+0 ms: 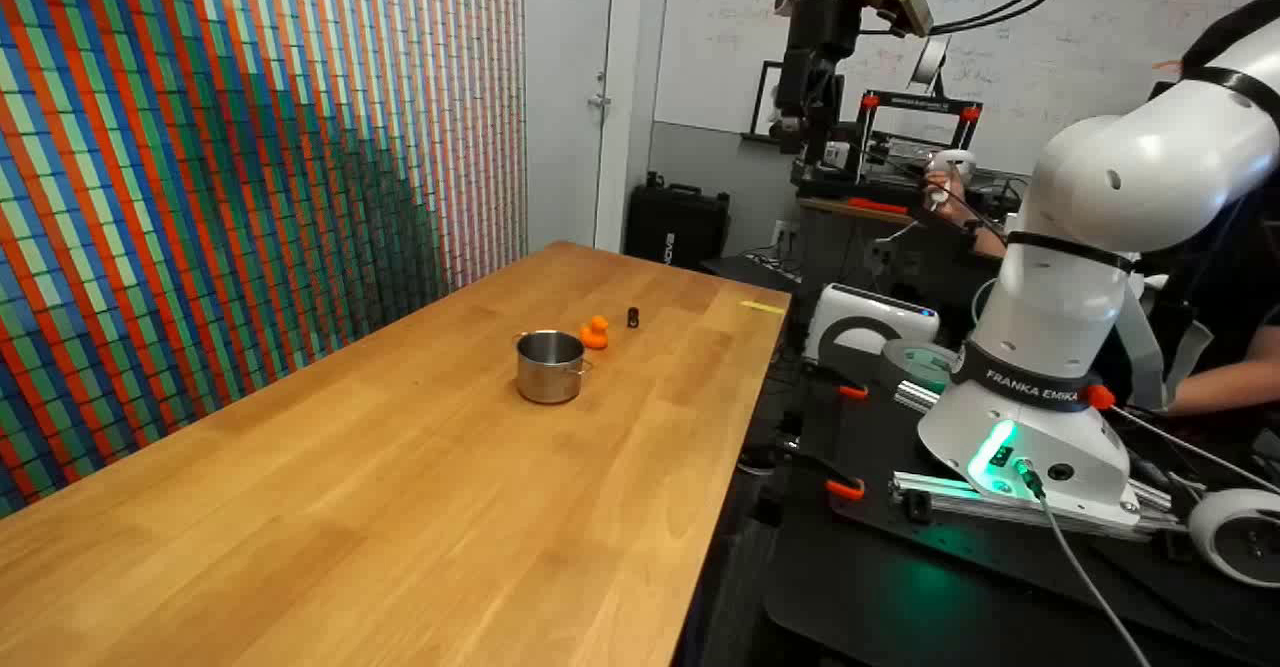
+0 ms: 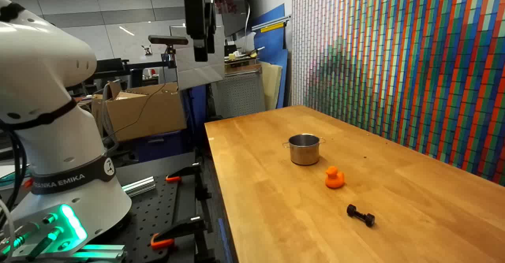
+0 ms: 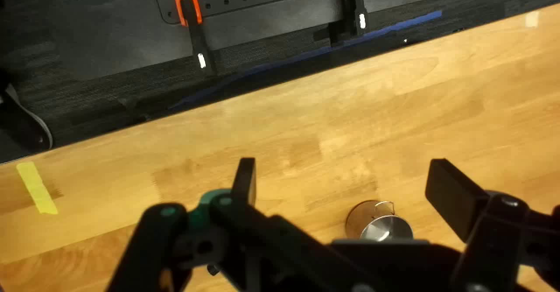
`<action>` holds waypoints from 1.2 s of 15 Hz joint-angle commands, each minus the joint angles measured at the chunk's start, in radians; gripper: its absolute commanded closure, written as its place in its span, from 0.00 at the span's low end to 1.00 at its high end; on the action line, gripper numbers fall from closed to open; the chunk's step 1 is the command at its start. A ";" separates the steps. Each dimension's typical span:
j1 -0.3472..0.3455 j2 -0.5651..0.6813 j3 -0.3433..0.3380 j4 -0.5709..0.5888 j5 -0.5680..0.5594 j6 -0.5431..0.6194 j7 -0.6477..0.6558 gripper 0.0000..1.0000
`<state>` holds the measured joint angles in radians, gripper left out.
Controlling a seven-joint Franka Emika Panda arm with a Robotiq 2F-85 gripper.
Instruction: Put the orange rubber duck inside the silver pot
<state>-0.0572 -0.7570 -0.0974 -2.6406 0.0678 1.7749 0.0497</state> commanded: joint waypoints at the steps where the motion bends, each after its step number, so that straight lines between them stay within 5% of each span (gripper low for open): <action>1: -0.013 0.001 0.011 0.003 0.007 -0.002 -0.008 0.00; 11: -0.010 0.006 0.017 0.003 0.006 0.016 -0.007 0.00; 18: 0.006 0.328 0.075 0.129 -0.021 0.336 0.005 0.00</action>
<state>-0.0560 -0.6223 -0.0449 -2.6162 0.0646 1.9984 0.0469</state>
